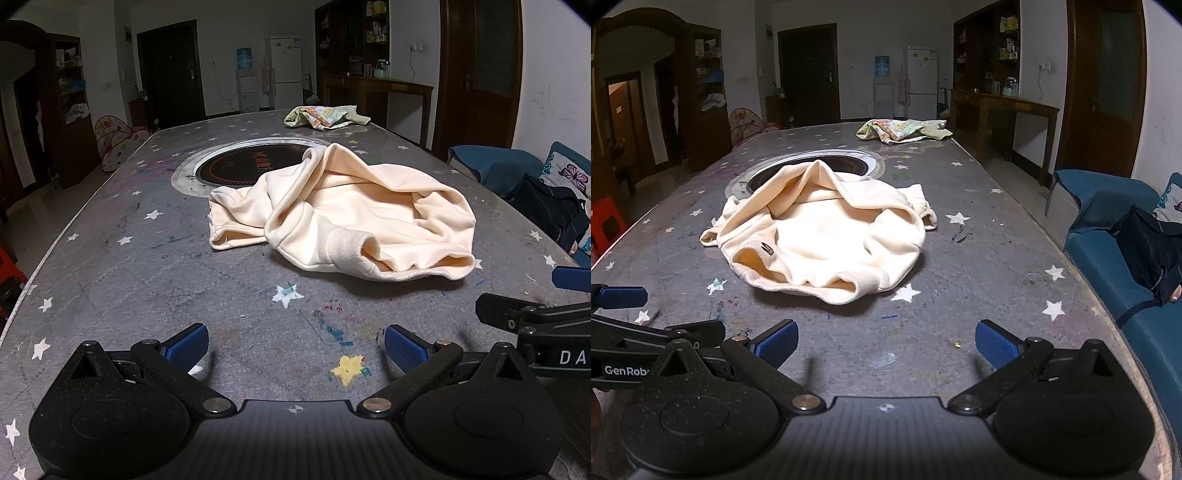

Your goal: Fold clothes

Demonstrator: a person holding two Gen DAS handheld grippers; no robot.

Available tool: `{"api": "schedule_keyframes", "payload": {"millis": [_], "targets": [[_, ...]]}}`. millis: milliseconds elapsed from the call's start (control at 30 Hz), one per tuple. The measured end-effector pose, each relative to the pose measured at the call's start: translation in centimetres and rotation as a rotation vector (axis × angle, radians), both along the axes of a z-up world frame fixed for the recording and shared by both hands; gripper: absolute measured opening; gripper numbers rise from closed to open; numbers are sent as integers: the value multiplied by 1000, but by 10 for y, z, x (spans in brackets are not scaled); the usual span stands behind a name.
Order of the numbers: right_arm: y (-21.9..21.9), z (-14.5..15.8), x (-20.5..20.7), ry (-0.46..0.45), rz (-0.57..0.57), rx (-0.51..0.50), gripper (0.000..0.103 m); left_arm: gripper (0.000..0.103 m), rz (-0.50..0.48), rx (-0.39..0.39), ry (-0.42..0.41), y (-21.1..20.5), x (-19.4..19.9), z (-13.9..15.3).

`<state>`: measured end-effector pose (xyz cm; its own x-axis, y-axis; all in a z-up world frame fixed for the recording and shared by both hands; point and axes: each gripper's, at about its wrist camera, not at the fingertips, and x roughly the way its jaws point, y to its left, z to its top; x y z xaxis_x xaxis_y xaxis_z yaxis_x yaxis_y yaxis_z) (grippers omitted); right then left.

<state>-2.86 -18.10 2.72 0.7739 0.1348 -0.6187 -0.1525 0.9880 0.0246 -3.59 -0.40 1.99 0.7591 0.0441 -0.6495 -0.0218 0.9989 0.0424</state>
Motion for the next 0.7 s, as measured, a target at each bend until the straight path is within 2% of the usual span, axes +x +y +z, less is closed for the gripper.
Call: {"api": "schedule_keyframes", "payload": {"millis": [700], "targets": [[6,-1,4,-3,-18,-12,103,103,4,1,2,5,5,0]]}}
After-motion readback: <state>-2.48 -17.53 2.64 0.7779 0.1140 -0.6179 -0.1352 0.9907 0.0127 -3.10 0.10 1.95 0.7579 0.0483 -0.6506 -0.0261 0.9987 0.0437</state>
